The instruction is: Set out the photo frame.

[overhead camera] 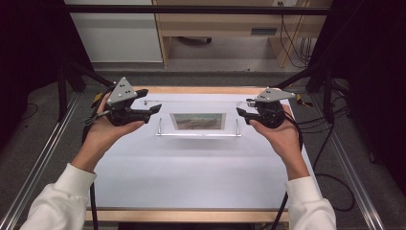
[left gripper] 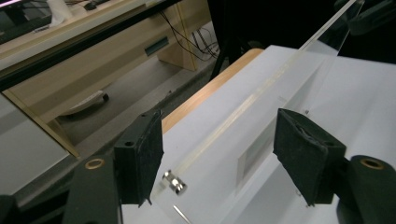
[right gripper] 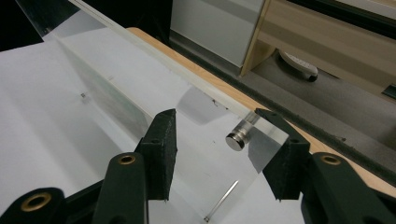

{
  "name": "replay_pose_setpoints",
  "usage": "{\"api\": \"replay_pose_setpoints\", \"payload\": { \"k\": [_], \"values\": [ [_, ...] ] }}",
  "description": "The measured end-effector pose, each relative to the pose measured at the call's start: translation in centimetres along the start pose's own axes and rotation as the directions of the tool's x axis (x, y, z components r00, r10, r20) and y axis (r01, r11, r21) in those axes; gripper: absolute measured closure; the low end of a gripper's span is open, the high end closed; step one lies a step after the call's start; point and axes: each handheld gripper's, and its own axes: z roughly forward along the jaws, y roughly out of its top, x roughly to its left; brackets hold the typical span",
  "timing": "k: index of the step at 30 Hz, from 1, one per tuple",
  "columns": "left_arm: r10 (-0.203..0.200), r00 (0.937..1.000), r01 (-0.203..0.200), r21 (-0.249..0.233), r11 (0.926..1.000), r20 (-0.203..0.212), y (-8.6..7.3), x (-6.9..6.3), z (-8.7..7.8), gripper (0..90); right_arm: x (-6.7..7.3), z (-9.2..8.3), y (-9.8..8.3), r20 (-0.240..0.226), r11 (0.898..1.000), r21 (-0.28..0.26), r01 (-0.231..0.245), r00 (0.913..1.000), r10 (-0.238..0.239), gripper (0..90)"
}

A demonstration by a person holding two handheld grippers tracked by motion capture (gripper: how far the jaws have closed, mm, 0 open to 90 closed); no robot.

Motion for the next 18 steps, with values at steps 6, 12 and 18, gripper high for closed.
{"api": "replay_pose_setpoints", "payload": {
  "k": [6, 12, 18],
  "values": [
    [-0.079, 0.9966, 0.08, 0.013, 0.9967, -0.024, -2.1, 0.4, -0.9, 20.5, -0.9, 0.8, 0.5, -0.003, 1.0, 0.001, -0.012, 0.9999, 0.012, 50.0],
    [-0.138, 0.9901, 0.139, 0.026, 0.99, -0.026, -4.6, 0.6, -1.3, 19.5, -1.8, 1.6, 0.7, -0.005, 0.999, -0.012, -0.04, 0.9992, 0.04, 49.9],
    [-0.174, 0.9841, 0.175, 0.038, 0.9838, -0.038, -6.9, 0.4, -1.4, 19.5, -2.6, 2.4, 0.8, -0.009, 0.997, -0.026, -0.067, 0.9977, 0.067, 49.8]
  ]
}}
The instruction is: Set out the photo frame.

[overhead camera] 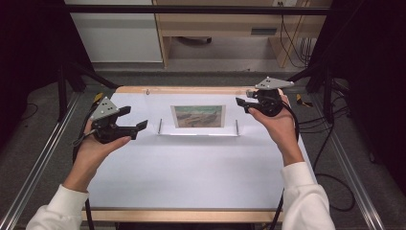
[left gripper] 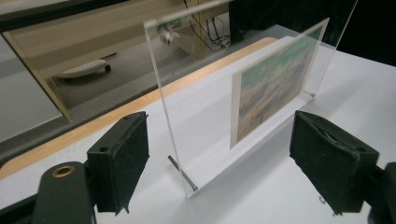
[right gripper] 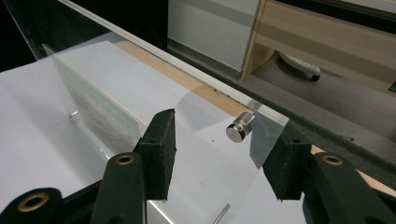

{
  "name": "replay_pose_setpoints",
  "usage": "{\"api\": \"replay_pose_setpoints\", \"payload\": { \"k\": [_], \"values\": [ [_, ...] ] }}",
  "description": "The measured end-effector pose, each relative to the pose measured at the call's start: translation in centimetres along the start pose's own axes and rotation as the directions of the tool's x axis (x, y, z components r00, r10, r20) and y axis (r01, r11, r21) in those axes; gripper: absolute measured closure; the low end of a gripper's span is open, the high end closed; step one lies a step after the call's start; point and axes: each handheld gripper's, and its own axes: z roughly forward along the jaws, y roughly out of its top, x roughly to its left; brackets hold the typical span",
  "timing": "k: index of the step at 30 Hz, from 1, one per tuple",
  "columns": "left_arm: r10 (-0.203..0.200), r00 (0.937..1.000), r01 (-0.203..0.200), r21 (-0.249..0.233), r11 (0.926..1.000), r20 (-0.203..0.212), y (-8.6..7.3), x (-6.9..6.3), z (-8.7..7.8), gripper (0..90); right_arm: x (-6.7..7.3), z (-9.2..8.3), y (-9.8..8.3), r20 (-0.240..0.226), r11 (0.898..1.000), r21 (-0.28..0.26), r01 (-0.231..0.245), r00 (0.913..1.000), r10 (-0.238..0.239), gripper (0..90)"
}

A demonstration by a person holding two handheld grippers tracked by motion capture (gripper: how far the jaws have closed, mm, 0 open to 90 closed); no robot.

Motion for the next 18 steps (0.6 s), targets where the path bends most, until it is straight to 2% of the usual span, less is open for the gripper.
{"api": "replay_pose_setpoints", "payload": {
  "k": [11, 18],
  "values": [
    [-0.063, 0.998, 0.063, 0.029, 0.9976, -0.004, -4.4, 0.4, -0.1, 19.4, -1.6, 1.9, 0.1, -0.005, 0.998, -0.032, -0.058, 0.9983, 0.058, 49.6],
    [-0.077, 0.997, 0.078, 0.056, 0.9954, -0.008, -5.9, 0.6, -0.1, 19.2, -2.3, 2.7, 0.0, -0.01, 0.994, -0.055, -0.098, 0.9951, 0.098, 49.7]
  ]
}}
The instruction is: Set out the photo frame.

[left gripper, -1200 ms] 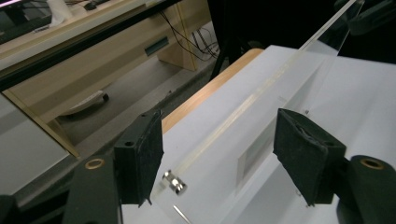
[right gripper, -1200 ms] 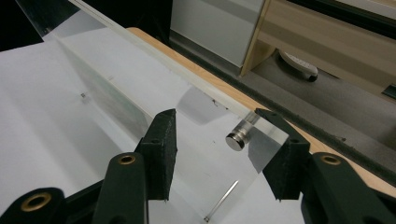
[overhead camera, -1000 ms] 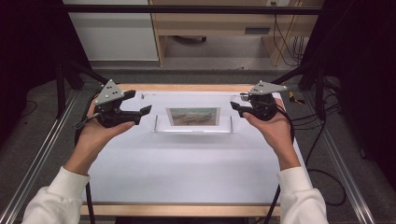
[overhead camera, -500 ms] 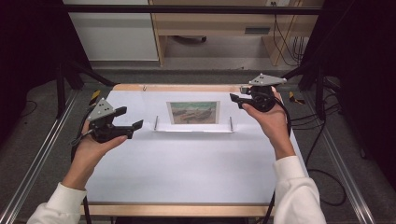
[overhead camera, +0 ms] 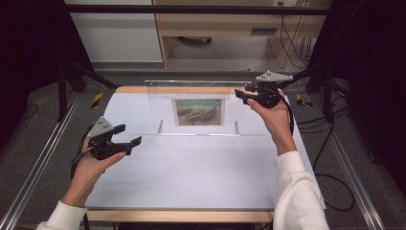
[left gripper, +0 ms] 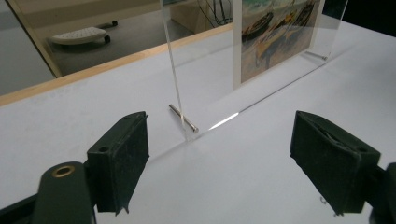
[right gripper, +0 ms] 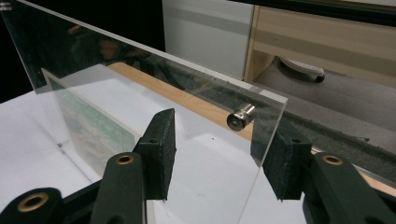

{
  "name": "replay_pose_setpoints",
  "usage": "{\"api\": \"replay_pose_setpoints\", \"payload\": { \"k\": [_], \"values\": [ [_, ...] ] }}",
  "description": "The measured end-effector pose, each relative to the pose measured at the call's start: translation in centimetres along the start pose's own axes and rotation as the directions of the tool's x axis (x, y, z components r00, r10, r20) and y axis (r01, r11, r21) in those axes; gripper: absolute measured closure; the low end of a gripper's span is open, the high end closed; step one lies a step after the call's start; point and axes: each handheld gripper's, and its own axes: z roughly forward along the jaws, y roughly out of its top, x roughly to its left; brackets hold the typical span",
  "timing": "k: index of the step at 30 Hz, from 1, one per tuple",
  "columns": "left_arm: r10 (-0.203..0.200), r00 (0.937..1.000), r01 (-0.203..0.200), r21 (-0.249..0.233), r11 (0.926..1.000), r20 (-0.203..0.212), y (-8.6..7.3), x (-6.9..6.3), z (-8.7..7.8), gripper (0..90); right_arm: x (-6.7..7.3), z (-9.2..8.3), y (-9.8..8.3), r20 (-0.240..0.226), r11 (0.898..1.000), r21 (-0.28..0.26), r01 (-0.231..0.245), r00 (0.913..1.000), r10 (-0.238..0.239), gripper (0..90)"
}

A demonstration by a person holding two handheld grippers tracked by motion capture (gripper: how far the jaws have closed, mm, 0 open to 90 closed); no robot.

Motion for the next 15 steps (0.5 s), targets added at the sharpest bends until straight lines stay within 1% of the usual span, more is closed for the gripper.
{"api": "replay_pose_setpoints", "payload": {
  "k": [4, 8, 12, 15],
  "values": [
    [-0.012, 0.9999, 0.012, 0.012, 0.9999, 0.0, -0.6, 0.1, 0.2, 18.1, -0.2, 0.4, 0.0, 0.006, 1.0, -0.008, -0.015, 0.9999, 0.015, 49.6],
    [-0.034, 0.9994, 0.034, 0.033, 0.9989, 0.006, -1.1, 0.1, 0.4, 16.2, -0.4, 0.7, -0.1, 0.013, 0.999, -0.013, -0.029, 0.9995, 0.029, 49.5],
    [-0.043, 0.9991, 0.042, 0.035, 0.9985, 0.007, -1.5, 0.2, 0.4, 16.1, -0.5, 0.9, -0.1, 0.015, 0.999, -0.015, -0.048, 0.9987, 0.048, 49.4],
    [-0.047, 0.9989, 0.047, 0.038, 0.9982, 0.005, -1.8, 0.4, 0.4, 16.2, -0.6, 1.0, -0.1, 0.016, 0.999, -0.015, -0.051, 0.9985, 0.052, 49.4]
  ]
}}
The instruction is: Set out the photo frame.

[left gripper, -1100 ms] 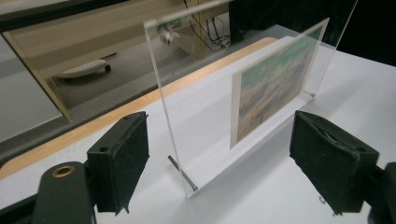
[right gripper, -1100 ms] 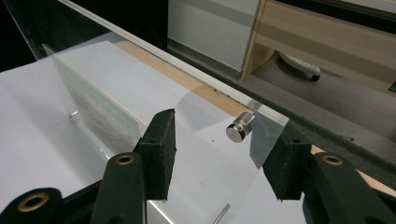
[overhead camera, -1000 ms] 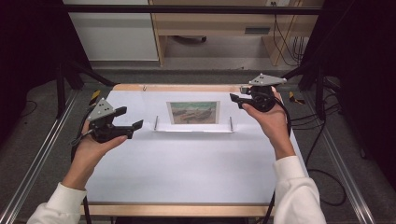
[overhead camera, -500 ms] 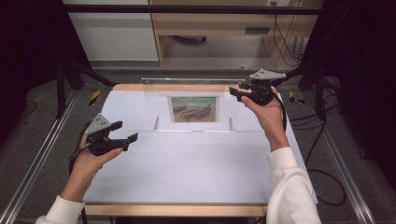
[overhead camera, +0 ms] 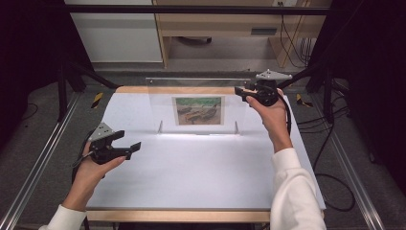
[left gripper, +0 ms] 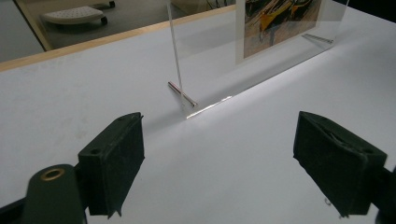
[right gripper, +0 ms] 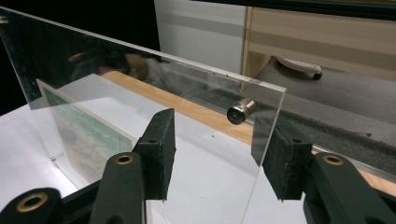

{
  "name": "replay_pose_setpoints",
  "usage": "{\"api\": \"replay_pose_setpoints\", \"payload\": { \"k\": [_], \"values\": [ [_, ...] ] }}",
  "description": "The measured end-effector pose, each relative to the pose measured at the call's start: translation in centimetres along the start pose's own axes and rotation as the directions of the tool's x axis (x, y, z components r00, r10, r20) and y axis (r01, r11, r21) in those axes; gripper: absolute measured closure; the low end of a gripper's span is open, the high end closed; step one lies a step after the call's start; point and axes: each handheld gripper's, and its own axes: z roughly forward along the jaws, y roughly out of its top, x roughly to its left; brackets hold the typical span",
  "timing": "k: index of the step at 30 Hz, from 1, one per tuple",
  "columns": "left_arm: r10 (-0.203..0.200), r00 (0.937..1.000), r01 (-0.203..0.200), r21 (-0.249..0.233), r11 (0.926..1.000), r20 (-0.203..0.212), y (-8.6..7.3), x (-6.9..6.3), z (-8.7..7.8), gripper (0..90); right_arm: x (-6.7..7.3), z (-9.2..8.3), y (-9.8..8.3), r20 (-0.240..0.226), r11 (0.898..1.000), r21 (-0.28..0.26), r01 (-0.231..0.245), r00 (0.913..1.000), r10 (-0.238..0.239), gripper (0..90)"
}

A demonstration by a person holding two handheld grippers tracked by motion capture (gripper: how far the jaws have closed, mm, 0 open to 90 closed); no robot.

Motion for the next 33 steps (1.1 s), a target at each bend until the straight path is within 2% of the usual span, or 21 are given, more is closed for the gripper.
{"api": "replay_pose_setpoints", "payload": {
  "k": [4, 7, 13, 17, 19, 21, 24, 26, 30, 33],
  "values": [
    [-0.006, 1.0, 0.006, -0.001, 1.0, -0.006, -0.3, 0.2, -0.1, 16.2, 0.0, 0.0, 0.0, 0.004, 1.0, -0.001, 0.004, 1.0, -0.004, 48.9],
    [-0.013, 0.9999, 0.013, -0.001, 0.9999, -0.01, -0.5, 0.3, -0.1, 15.9, 0.2, -0.1, 0.0, 0.025, 1.0, 0.001, 0.019, 0.9995, -0.019, 46.4],
    [-0.025, 0.9996, 0.025, -0.005, 0.9997, -0.015, -0.8, 0.3, -0.2, 14.8, 0.7, -0.6, 0.0, 0.076, 0.999, 0.013, 0.048, 0.9959, -0.049, 30.4],
    [-0.026, 0.9992, 0.026, -0.006, 0.9996, -0.03, -1.2, 0.1, -0.2, 12.8, 1.6, -1.3, 0.1, 0.108, 0.996, 0.054, 0.072, 0.9911, -0.077, 16.4],
    [-0.032, 0.9988, 0.031, -0.009, 0.9995, -0.037, -1.4, 0.0, -0.3, 11.7, 2.1, -2.0, -0.2, 0.138, 0.995, 0.035, 0.093, 0.9856, -0.097, 15.1],
    [-0.03, 0.9986, 0.03, -0.008, 0.9995, -0.045, -1.5, -0.1, -0.3, 10.4, 2.7, -2.8, -0.7, 0.159, 0.994, 0.021, 0.106, 0.9813, -0.108, 12.1],
    [-0.019, 0.9982, 0.018, -0.007, 0.9998, -0.057, -1.6, -0.3, -0.3, 9.7, 3.5, -4.0, -1.7, 0.181, 0.993, 0.034, 0.111, 0.9767, -0.115, 9.5],
    [-0.013, 0.9979, 0.012, -0.008, 0.9999, -0.063, -1.8, -0.5, -0.3, 9.3, 4.1, -4.8, -2.6, 0.176, 0.993, 0.03, 0.116, 0.9771, -0.119, 9.9],
    [-0.02, 0.9973, 0.019, -0.014, 0.9997, -0.07, -2.3, -0.8, -0.2, 8.6, 5.4, -6.0, -4.9, 0.167, 0.99, 0.067, 0.122, 0.9771, -0.132, 8.5],
    [-0.026, 0.9973, 0.024, -0.017, 0.9996, -0.069, -2.8, -0.9, -0.1, 8.1, 6.0, -6.7, -6.8, 0.164, 0.99, 0.086, 0.108, 0.979, -0.121, 7.9]
  ]
}}
